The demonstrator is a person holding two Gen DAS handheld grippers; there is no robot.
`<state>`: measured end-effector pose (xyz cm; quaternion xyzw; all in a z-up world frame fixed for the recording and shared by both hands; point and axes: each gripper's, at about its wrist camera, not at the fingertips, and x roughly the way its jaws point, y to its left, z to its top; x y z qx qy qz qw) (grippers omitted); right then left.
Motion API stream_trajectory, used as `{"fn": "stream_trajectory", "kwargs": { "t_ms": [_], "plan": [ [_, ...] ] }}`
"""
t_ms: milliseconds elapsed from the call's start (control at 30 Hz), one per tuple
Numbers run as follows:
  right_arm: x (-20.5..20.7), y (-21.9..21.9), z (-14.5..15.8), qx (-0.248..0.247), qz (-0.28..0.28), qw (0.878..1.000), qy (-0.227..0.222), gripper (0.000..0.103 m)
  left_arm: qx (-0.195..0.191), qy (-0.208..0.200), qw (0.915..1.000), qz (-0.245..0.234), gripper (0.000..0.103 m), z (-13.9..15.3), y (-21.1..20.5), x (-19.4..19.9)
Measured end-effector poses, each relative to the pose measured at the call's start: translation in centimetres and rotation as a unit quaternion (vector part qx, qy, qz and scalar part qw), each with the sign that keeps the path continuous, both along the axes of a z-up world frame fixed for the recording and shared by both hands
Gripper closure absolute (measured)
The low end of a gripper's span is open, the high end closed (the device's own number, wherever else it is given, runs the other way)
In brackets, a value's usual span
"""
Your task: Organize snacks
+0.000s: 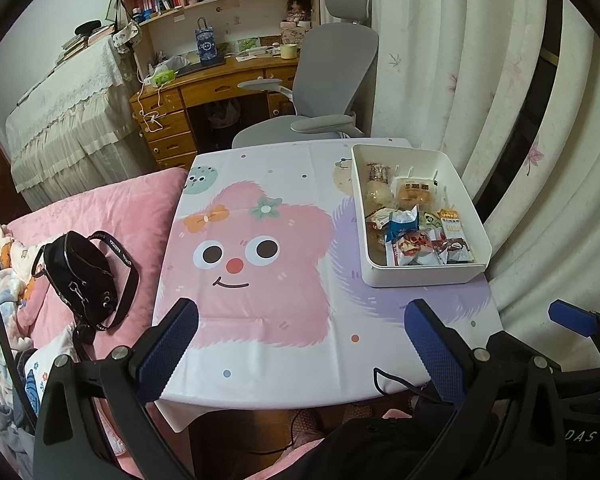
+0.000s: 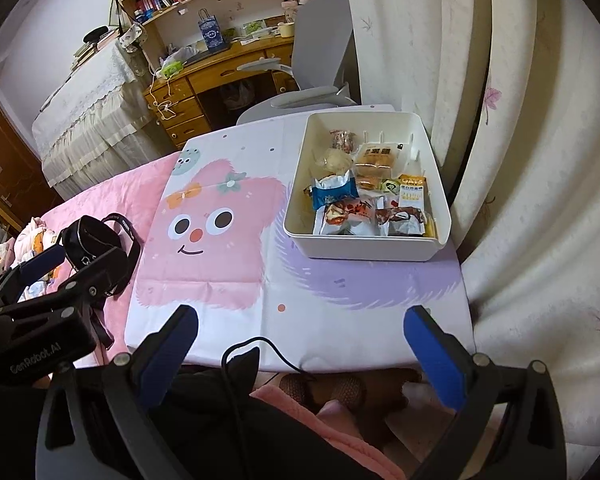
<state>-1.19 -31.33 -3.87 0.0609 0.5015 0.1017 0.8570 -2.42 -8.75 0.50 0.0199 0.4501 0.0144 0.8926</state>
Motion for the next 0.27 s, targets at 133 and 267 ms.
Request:
{"fn": "stream_trajectory", "kwargs": {
  "t_ms": [133,267],
  "plan": [
    [0.01,-0.03,-0.01,0.000,-0.001,1.000,0.001,0.000,0.002,0.002,1.0000,0.002,0.001,-0.10,-0.25,0.03],
    [0.01,-0.02,-0.02,0.000,0.000,1.000,0.001,0.000,0.001,0.002,1.0000,0.001,0.001,-0.03,-0.20,0.08]
  ]
}}
